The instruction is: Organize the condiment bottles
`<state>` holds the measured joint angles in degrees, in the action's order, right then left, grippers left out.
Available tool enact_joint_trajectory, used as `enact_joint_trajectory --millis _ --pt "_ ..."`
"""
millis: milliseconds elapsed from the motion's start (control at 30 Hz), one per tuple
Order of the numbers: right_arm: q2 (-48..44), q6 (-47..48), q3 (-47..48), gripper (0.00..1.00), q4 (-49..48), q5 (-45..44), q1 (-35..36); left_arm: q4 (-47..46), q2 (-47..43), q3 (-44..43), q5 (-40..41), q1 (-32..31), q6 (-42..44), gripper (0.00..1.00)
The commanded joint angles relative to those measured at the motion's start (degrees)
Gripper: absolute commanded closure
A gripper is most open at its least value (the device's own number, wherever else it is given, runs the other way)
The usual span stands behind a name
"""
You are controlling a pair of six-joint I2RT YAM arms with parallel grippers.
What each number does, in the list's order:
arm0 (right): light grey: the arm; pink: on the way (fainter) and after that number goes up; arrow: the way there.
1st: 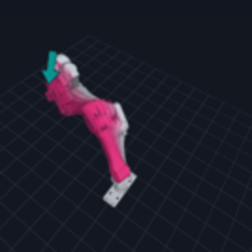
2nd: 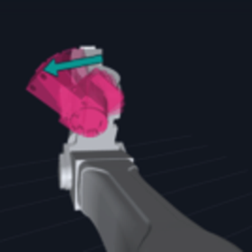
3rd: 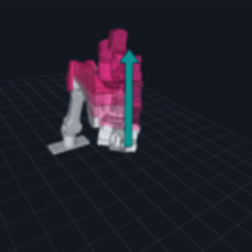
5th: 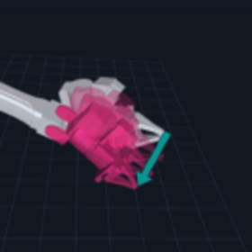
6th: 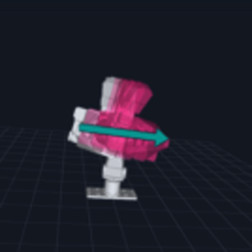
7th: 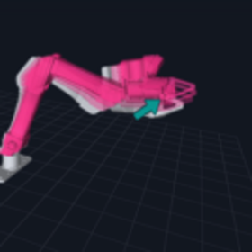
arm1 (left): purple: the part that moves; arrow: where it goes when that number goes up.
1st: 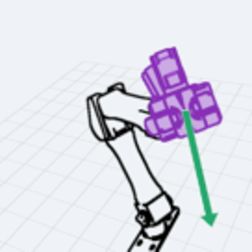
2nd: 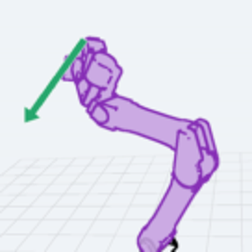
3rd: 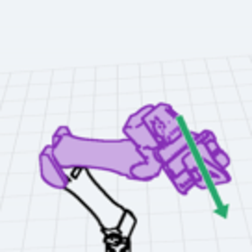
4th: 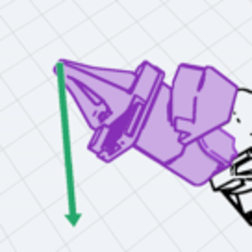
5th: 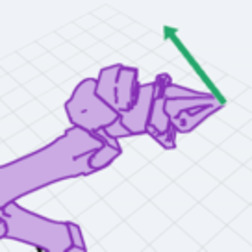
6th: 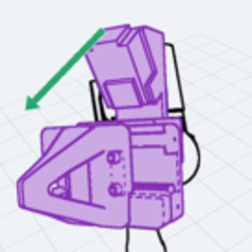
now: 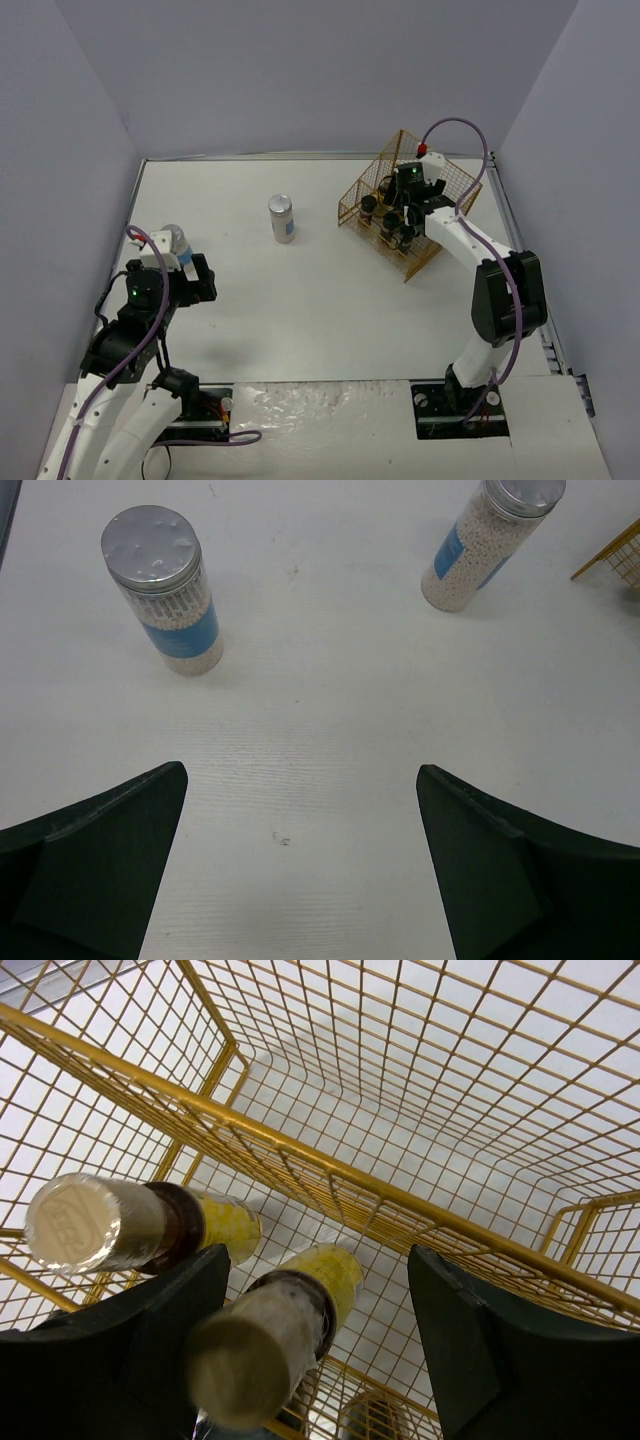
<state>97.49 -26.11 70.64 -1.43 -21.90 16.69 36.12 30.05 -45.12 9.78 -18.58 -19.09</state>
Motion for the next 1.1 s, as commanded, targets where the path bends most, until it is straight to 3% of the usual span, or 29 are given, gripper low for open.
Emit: enact_joint_trajectory --millis 0,433,733,900,1067 --pt "-3.3 -0.1 2.0 0.29 -0.1 -1.4 -0.3 -3.7 1.4 -1.5 -0.8 0.8 0.3 0.03" --pt "-12.1 3.1 1.0 0.23 1.1 5.4 -0.1 -3.7 1.4 -1.5 -1.1 1.1 0.3 0.03" --pt "-18.9 17.1 3.1 0.1 2.9 26.9 1.3 -3.8 0.8 -1.4 -1.0 1.6 0.2 0.03" --pt "-14.7 25.4 10.4 0.01 3.7 35.1 6.2 -3.9 1.0 -1.5 -1.4 2.2 0.3 0.03" --pt "-4.9 32.2 17.3 0.0 5.5 40.7 11.5 -3.4 0.3 -1.5 -1.1 2.4 0.2 0.03"
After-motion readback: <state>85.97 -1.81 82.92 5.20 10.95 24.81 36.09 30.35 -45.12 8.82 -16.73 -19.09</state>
